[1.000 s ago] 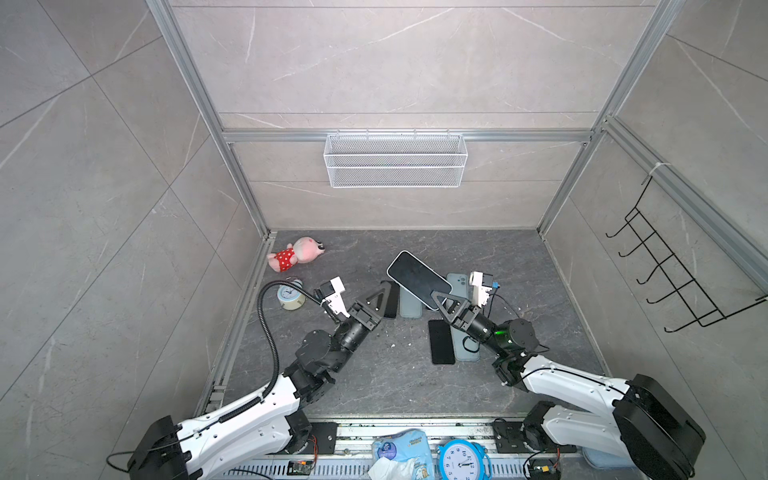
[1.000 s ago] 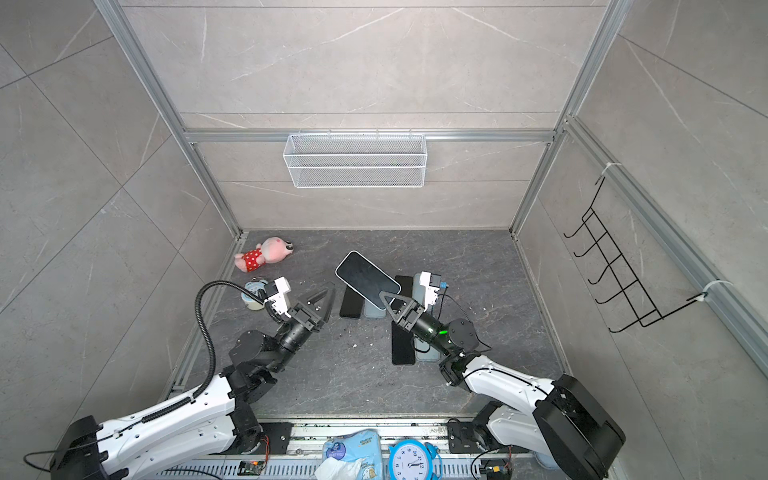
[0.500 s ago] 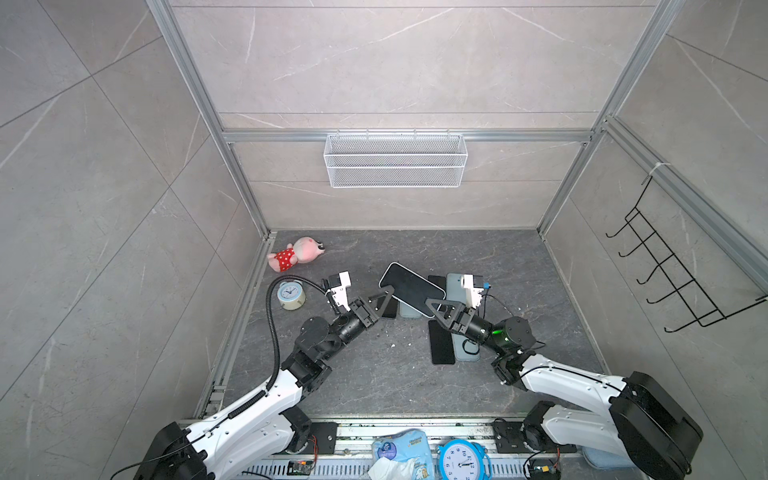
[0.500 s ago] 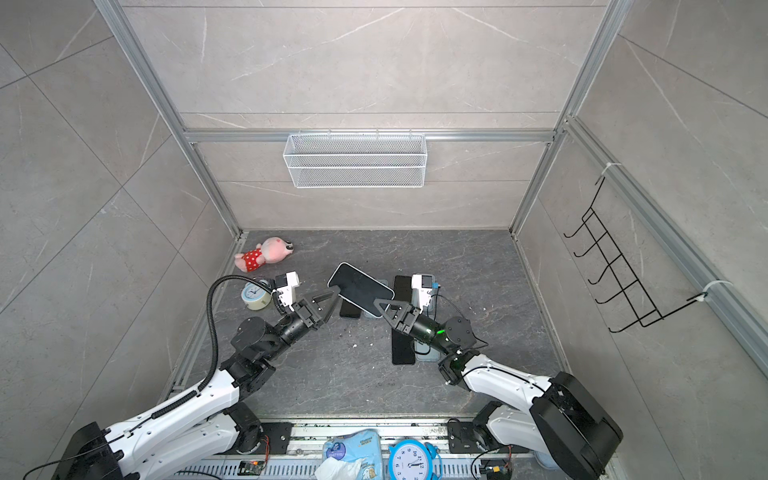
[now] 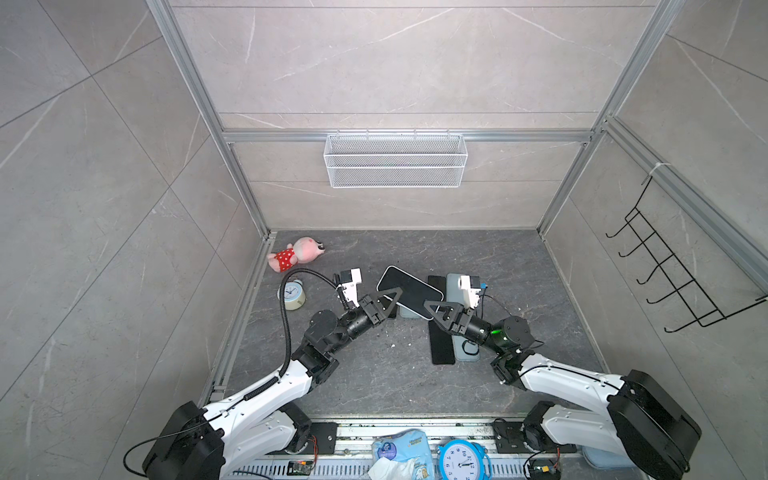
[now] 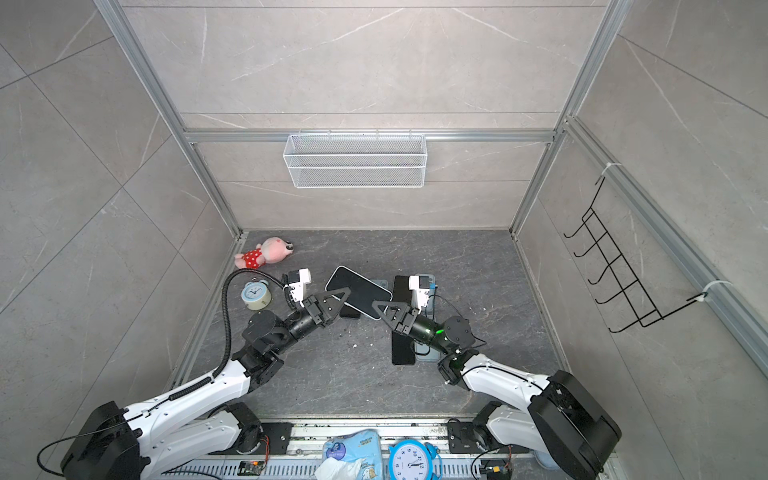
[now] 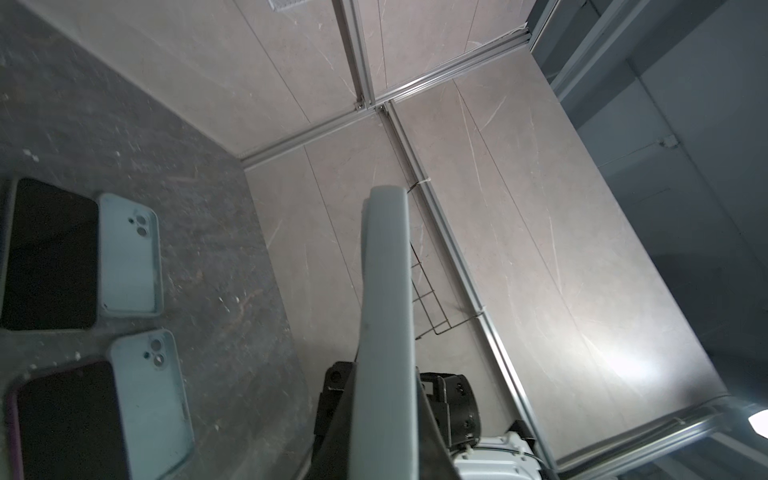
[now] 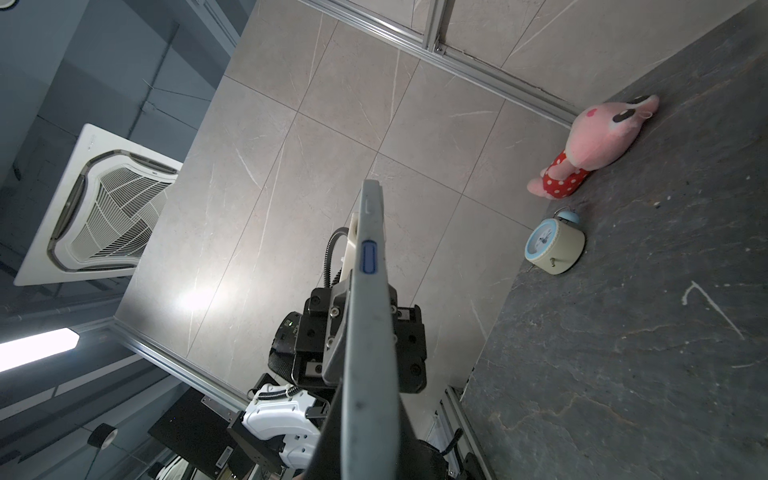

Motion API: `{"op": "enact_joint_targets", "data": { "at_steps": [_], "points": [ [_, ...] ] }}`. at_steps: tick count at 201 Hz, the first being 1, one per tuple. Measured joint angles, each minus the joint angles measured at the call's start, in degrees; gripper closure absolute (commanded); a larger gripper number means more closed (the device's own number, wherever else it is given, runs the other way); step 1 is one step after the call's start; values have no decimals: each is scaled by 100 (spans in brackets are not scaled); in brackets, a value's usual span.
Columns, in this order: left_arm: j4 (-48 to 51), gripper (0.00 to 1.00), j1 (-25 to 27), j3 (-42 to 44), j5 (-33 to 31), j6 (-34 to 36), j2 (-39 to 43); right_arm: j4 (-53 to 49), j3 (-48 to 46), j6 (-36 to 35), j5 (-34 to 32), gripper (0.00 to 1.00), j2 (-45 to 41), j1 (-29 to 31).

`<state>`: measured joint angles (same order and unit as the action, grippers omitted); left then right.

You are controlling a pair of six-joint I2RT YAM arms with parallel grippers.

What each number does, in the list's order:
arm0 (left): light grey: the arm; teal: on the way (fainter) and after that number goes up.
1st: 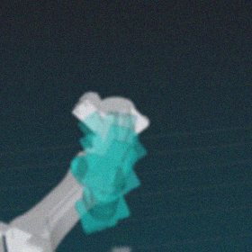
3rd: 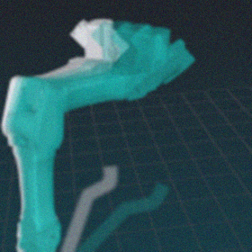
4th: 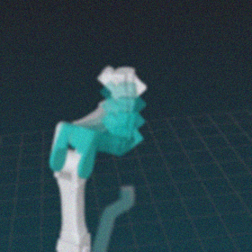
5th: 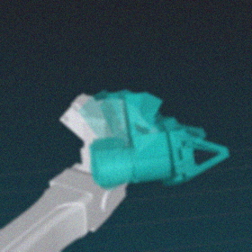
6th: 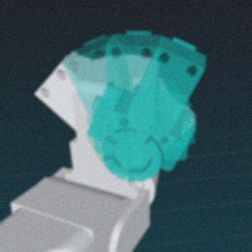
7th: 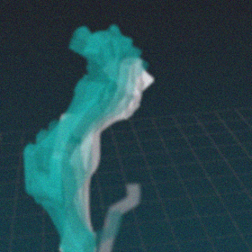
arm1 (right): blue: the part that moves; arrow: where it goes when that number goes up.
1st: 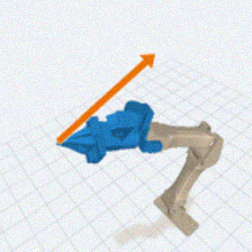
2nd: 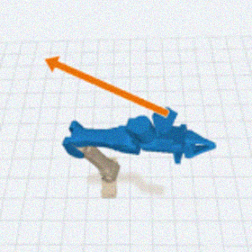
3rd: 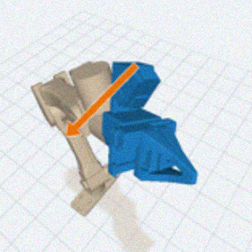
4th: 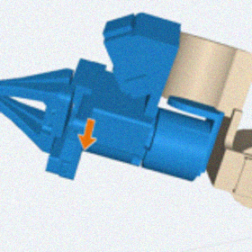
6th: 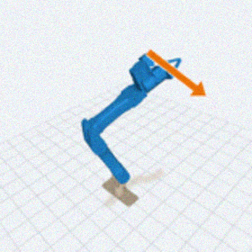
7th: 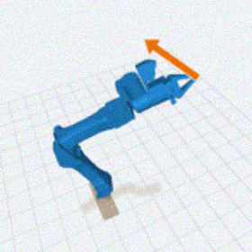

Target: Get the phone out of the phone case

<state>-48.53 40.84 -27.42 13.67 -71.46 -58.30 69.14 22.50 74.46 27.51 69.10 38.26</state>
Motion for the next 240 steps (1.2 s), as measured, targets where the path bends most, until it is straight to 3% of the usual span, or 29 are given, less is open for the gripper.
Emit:
{"op": "enact_joint_targets", "data": {
  "at_steps": [8,20,48,93,134,156,240],
  "points": [
    [-2,100,2,4,-11,-7,13,2,0,13,2,67,-7,0],
    [-31,100,7,72,-79,-74,44,20,-35,-35,-7,51,-57,4],
    [-101,100,87,356,-490,-358,138,74,-352,-348,-188,44,-367,160],
    [-83,100,269,529,-1108,-555,212,271,-457,-579,-380,46,-98,540],
    [-118,100,269,560,-1316,-671,212,328,-457,-734,-490,70,98,699],
    [-162,100,269,560,-1329,-686,212,387,-457,-776,-549,77,131,702],
    [-380,100,269,560,-1196,-686,212,426,-455,-804,-723,74,195,702]
  ]
}}
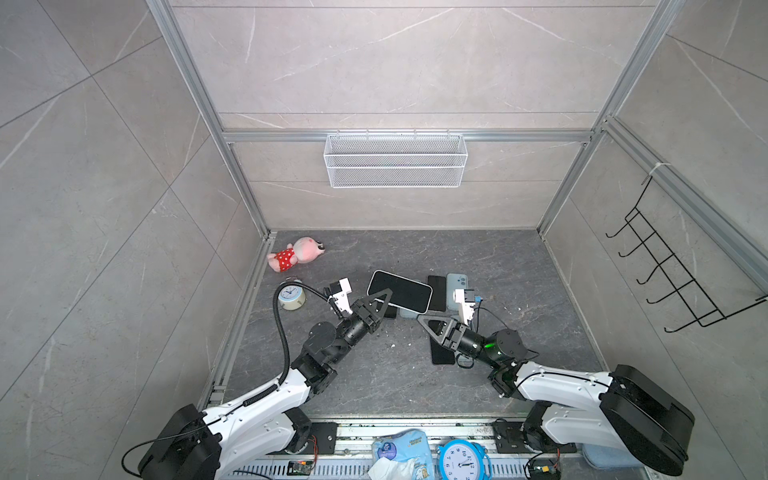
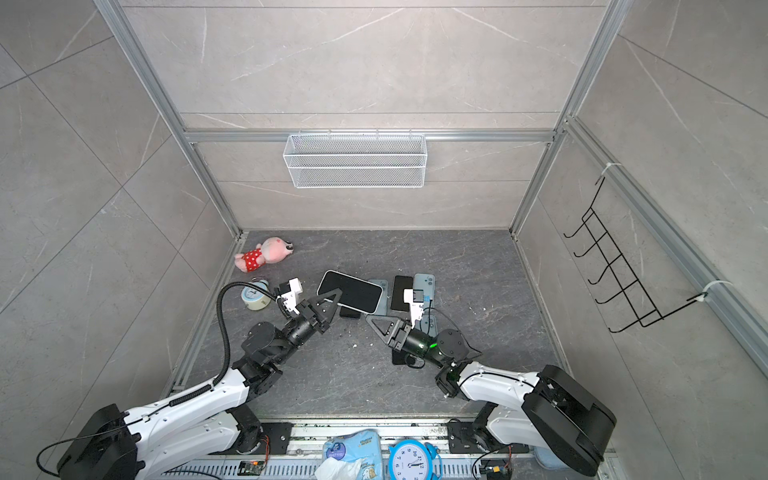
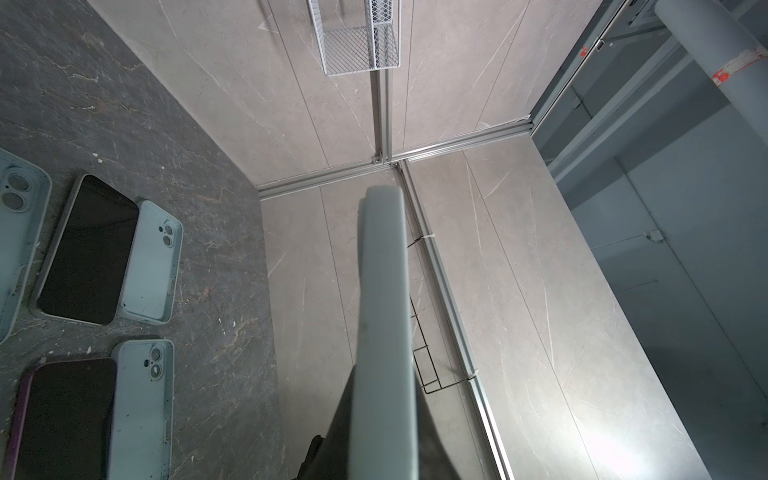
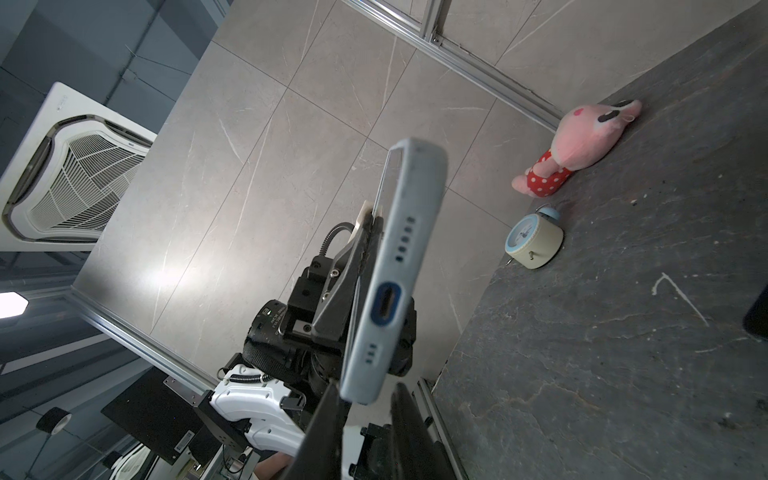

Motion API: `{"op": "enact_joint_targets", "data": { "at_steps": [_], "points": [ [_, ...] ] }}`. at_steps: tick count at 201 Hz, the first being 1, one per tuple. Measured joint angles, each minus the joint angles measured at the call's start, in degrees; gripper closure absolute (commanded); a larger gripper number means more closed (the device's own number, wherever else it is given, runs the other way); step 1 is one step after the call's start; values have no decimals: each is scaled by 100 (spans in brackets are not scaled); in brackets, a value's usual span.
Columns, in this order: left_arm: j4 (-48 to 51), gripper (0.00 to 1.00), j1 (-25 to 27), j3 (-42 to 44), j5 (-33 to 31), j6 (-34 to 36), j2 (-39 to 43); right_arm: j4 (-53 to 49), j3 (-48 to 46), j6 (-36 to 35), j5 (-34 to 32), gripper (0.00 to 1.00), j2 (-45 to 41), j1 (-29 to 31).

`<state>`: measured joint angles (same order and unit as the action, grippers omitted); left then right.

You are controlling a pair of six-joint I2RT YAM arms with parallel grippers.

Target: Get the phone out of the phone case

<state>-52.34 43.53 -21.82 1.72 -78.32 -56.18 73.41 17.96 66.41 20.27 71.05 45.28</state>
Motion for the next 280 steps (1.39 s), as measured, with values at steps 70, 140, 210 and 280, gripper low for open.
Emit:
{"op": "enact_joint_targets", "data": {
  "at_steps": [70,140,210,280],
  "points": [
    [9,100,26,0,39,7,0,15,17,2,-13,74,7,0],
    [7,100,26,0,68,33,13,190,107,149,7,98,140,-2],
    [74,100,24,-61,177,-136,11,160,101,-448,238,100,66,-66],
    [868,100,404,-538,-282,-98,33,881,-70,-1965,404,100,326,-330]
  ]
}}
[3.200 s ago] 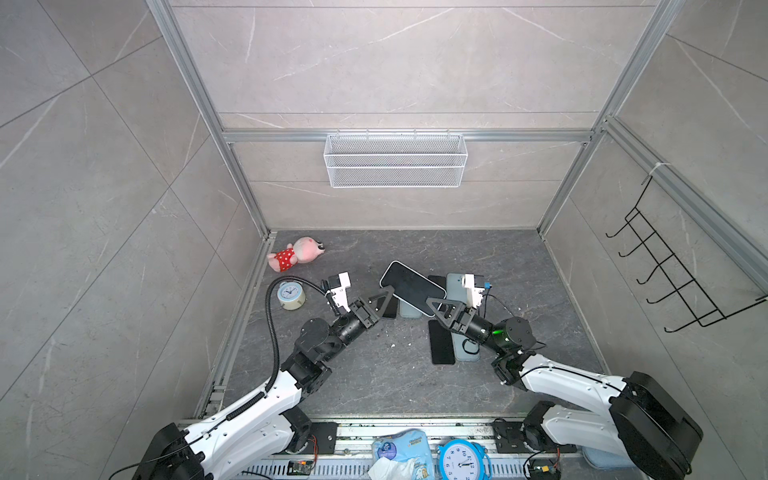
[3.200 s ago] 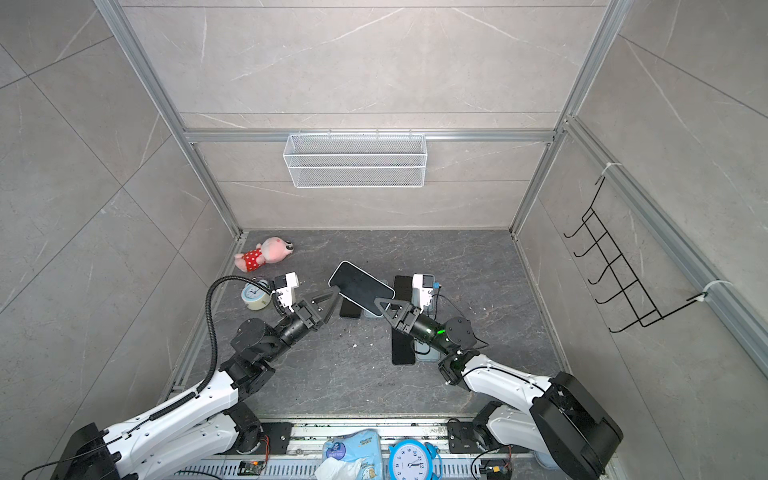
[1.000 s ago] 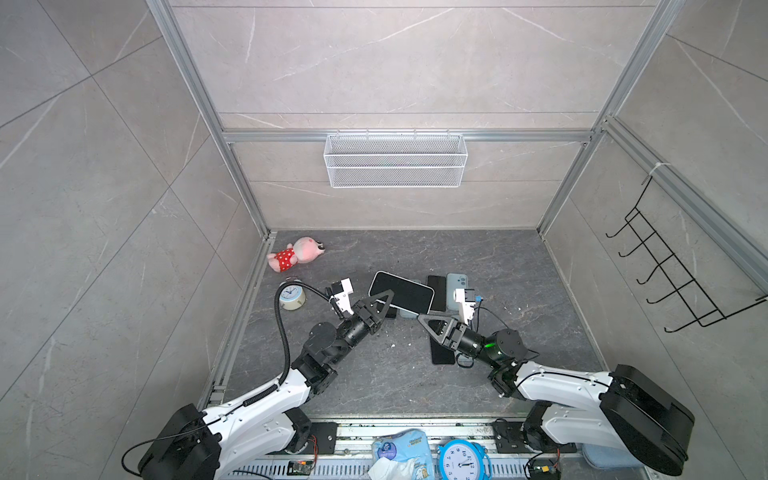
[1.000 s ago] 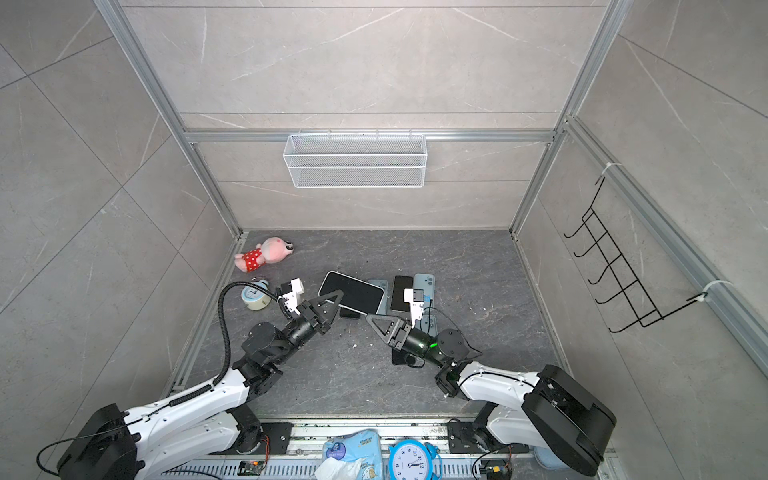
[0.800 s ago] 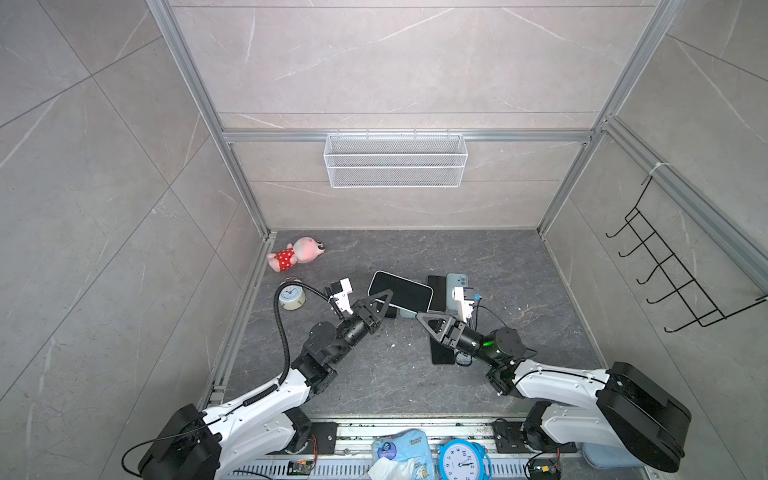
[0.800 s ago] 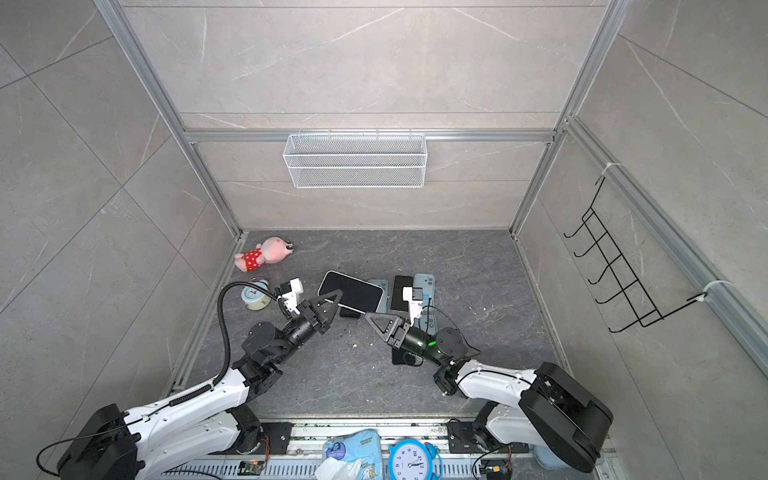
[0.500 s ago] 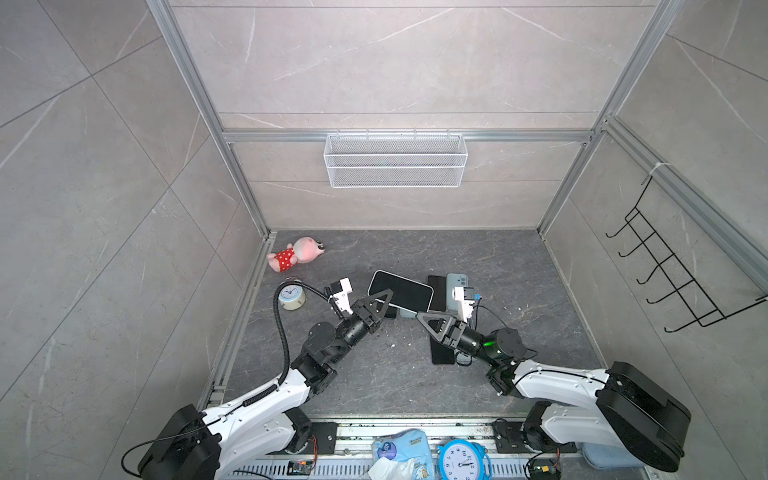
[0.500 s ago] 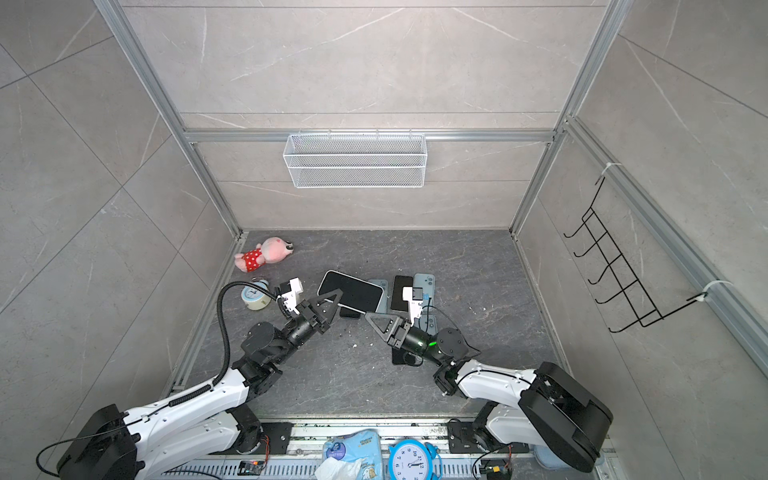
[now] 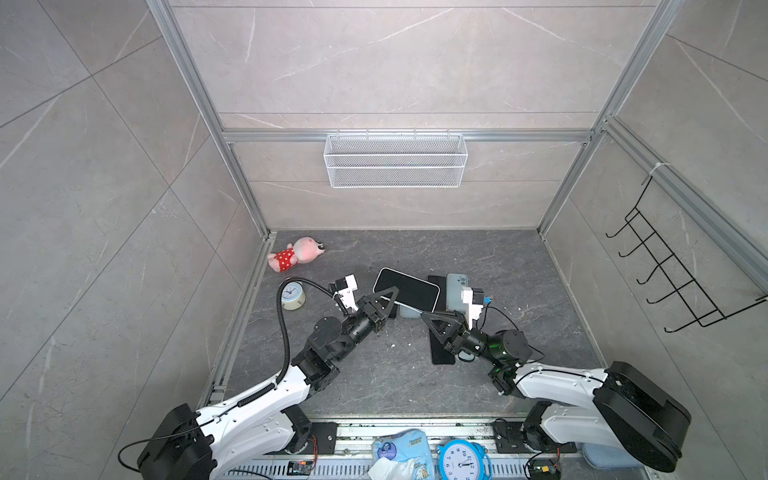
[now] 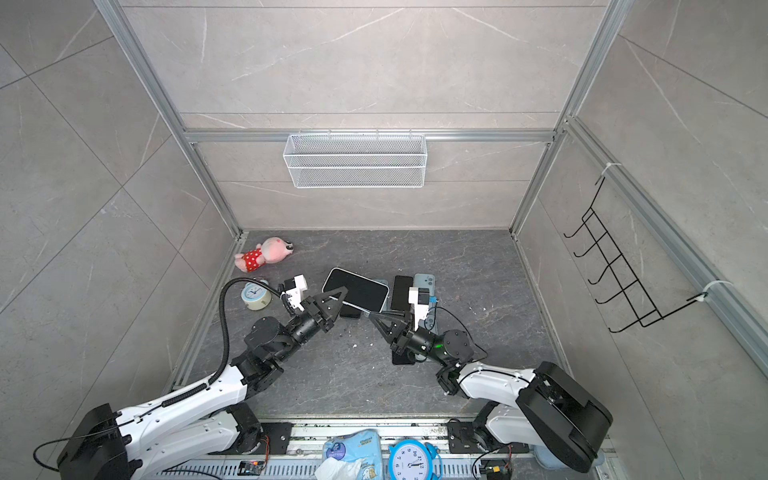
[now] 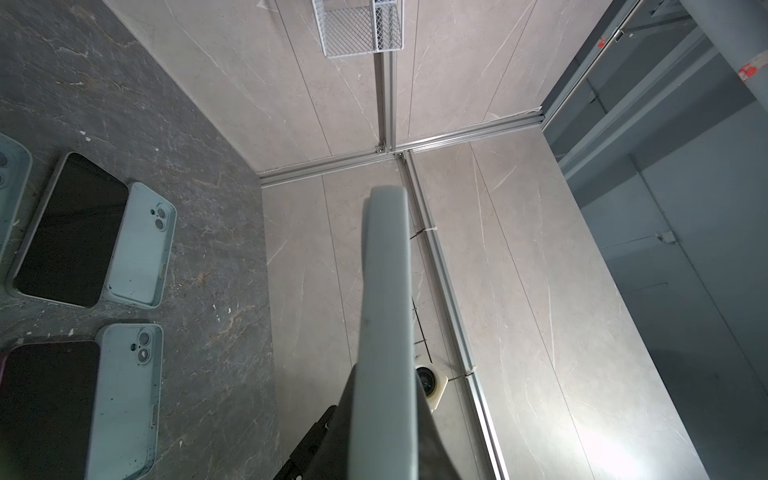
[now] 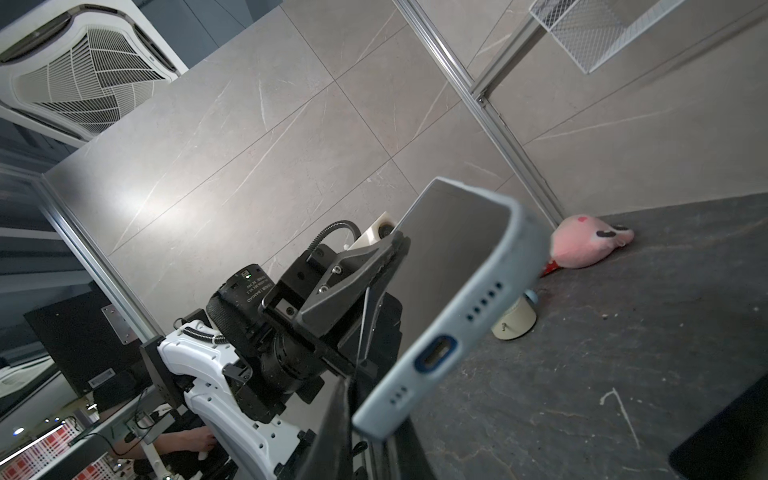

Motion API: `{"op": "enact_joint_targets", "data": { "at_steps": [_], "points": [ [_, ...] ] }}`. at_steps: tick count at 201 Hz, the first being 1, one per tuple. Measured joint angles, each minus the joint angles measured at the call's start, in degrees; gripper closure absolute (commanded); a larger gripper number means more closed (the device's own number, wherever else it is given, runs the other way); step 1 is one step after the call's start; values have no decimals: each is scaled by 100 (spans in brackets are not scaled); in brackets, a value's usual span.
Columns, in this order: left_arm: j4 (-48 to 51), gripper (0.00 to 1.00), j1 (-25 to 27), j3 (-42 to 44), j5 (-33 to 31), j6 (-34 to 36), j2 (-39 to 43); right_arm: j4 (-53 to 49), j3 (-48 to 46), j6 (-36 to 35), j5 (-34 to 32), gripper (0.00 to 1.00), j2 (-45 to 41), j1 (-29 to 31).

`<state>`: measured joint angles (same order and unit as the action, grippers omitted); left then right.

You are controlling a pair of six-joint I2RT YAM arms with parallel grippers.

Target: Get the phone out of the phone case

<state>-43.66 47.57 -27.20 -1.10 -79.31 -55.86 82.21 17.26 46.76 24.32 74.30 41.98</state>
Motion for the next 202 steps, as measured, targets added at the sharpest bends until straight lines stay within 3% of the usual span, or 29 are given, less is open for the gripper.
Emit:
{"op": "enact_joint_targets", "data": {
  "at_steps": [50,102,145,178,202],
  "points": [
    [282,100,42,-42,-70,-13,-66,144,-164,-470,44,100,144,-92],
    [632,100,92,-190,2,-22,-76,81,-409,-1397,-203,100,63,-79],
    [422,100,321,-280,719,-26,33,-538,-461,-1681,-706,100,81,-328],
    [603,100,160,-280,833,24,448,-776,-822,-1353,-776,59,-492,-376],
    [1023,100,-79,-280,881,223,992,-1084,-1202,-870,-680,44,-1659,-398]
  ]
}}
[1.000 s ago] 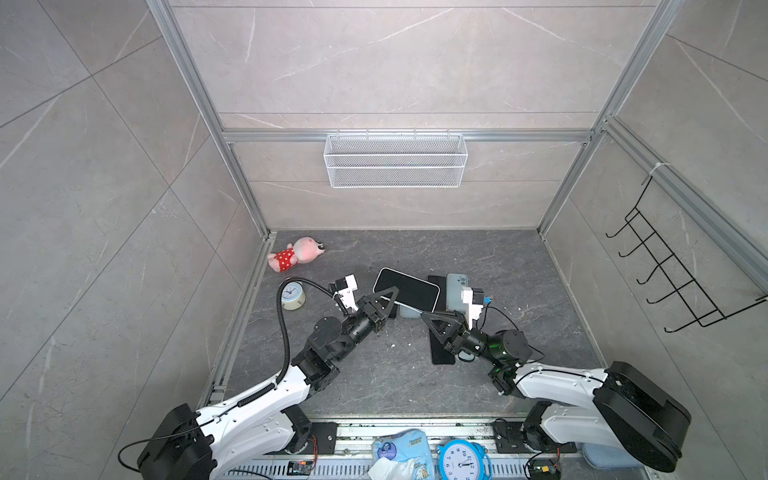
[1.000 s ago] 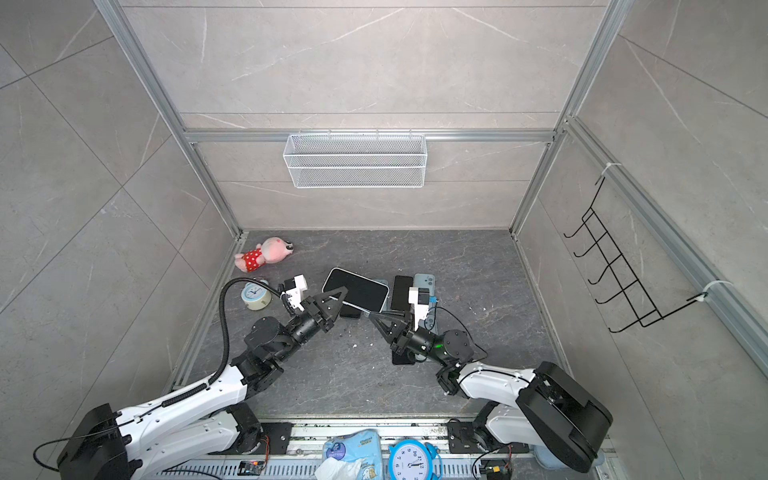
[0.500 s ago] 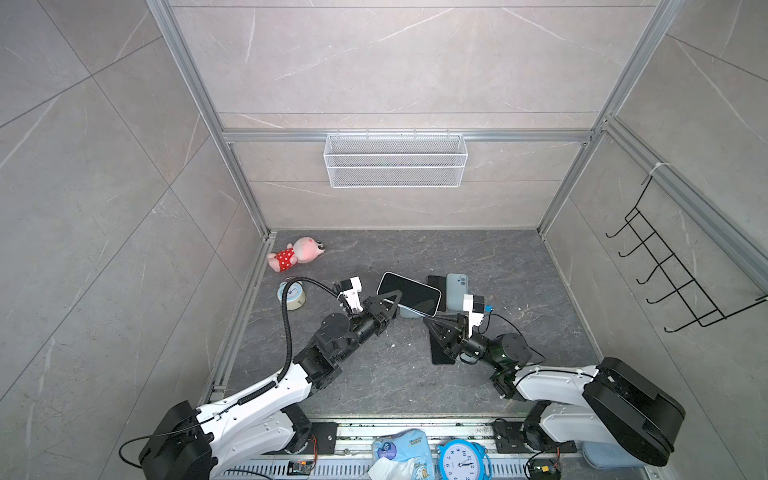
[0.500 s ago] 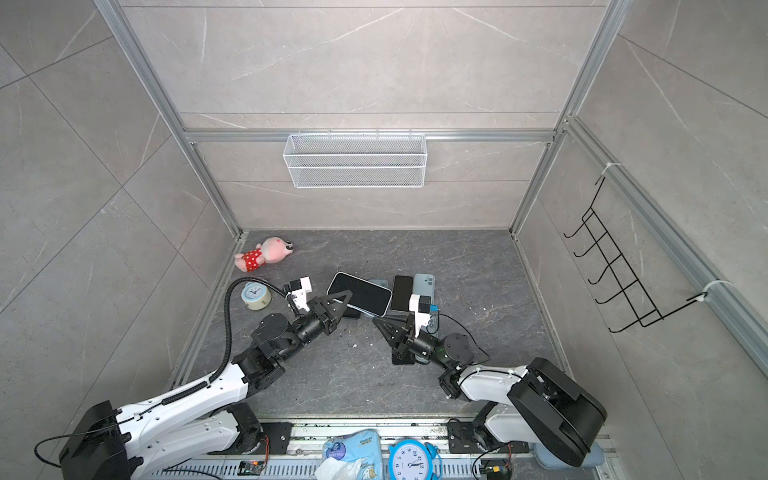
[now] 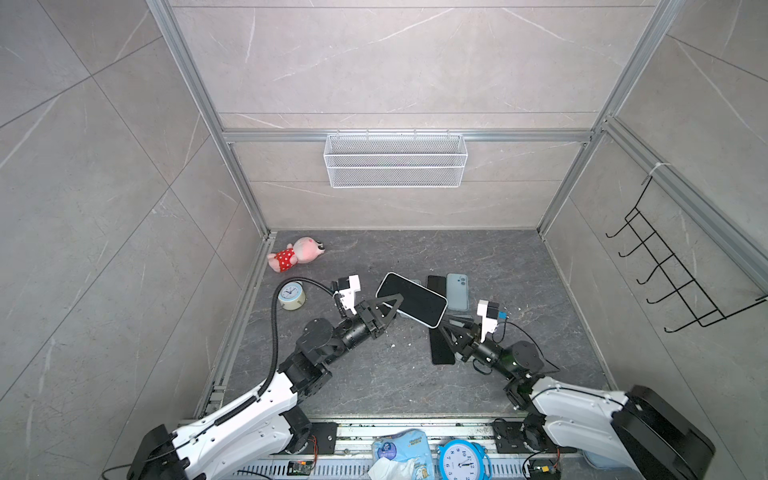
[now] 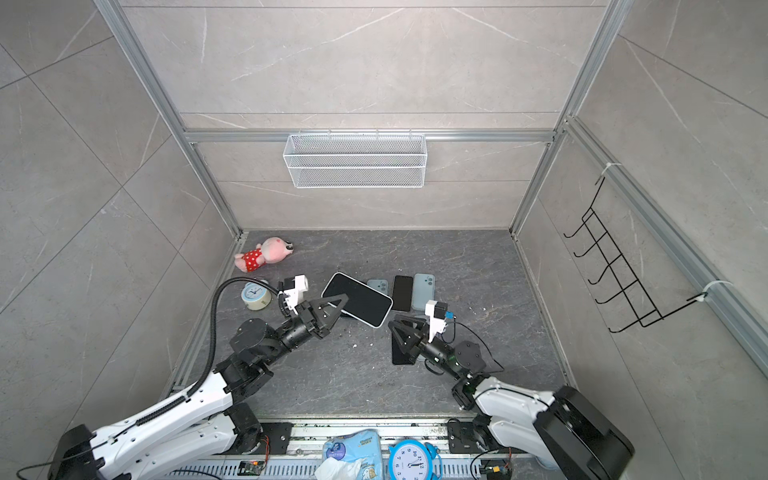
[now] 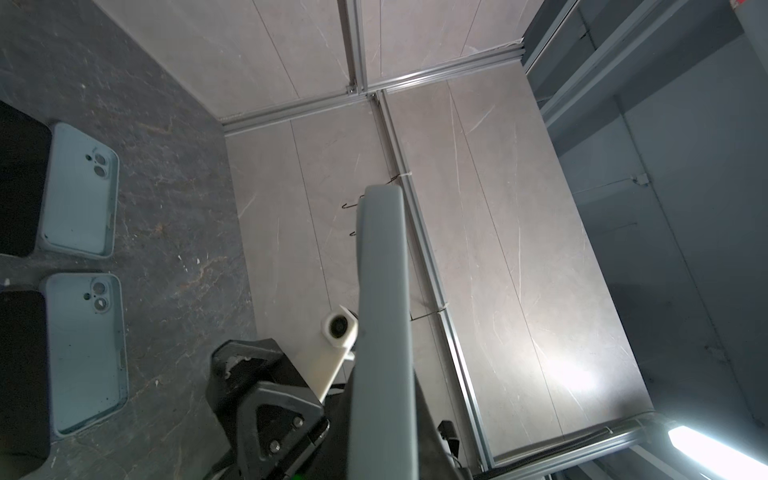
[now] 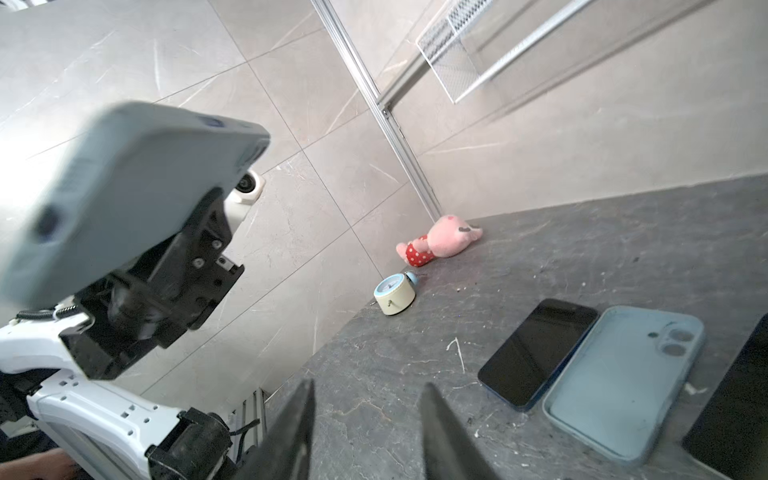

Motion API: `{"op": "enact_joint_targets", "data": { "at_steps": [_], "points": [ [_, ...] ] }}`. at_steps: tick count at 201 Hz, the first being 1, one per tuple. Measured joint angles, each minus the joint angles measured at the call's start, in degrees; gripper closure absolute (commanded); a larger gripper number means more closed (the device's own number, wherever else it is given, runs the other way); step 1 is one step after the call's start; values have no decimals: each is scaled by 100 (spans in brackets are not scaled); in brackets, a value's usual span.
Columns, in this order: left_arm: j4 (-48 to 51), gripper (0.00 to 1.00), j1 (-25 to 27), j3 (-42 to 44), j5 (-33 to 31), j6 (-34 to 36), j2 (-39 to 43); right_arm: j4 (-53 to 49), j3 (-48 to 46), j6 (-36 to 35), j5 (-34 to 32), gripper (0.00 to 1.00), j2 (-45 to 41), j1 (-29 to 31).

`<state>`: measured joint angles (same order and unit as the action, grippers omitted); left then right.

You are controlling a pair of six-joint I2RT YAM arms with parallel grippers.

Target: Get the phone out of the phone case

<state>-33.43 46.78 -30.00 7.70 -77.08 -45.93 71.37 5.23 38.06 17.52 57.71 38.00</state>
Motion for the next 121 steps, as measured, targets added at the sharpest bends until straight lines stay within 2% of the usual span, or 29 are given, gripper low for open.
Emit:
{"op": "enact_joint_targets", "data": {
  "at_steps": [26,75,96,121],
  "points": [
    [70,100,-83,-9,22,138,136,-127,76,599,380,39,-603,-2],
    [74,100,-81,-9,153,210,-428,-127,645,1534,997,37,-92,271],
    [72,100,-81,-9,160,210,-459,-127,680,1687,1064,39,17,365],
    [-44,100,-81,-9,177,210,-466,-109,758,1834,1088,47,210,367]
  ]
}}
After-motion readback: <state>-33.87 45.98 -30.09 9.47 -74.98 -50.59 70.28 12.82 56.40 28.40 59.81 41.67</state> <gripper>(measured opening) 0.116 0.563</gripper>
